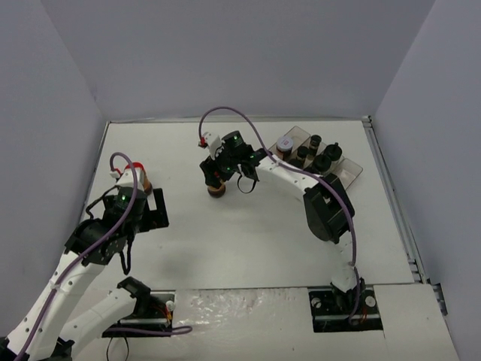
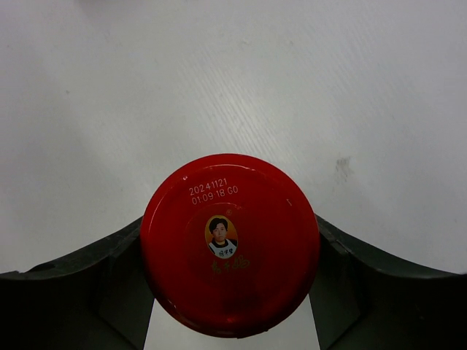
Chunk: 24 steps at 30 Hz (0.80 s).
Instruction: Organize the condiment bottles
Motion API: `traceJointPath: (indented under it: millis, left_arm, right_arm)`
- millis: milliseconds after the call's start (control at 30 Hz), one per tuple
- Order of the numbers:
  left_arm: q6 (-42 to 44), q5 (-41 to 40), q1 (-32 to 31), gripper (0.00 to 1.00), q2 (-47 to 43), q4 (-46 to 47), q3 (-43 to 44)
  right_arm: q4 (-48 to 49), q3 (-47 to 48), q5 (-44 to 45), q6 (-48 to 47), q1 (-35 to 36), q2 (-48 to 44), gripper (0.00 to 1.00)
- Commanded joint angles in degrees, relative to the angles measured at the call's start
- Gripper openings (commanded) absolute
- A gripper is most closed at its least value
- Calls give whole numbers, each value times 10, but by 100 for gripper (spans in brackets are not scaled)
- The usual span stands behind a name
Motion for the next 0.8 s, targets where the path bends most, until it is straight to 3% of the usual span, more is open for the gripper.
traceJointPath:
  millis: [0, 333, 500, 767]
  left_arm:
    - [13, -8, 5, 97, 19, 54, 26]
    - [22, -3, 8, 97, 46, 106, 12]
    - [21, 4, 9, 97, 54, 126, 4]
    - [12, 20, 11, 97, 58, 139, -4]
  right_arm:
    - [58, -47, 56, 40, -8, -166, 0]
    - [61, -220, 224, 132, -73, -384, 0]
    - [32, -276, 265, 169, -191, -478, 0]
    - [-1, -294, 290, 201, -349, -520, 0]
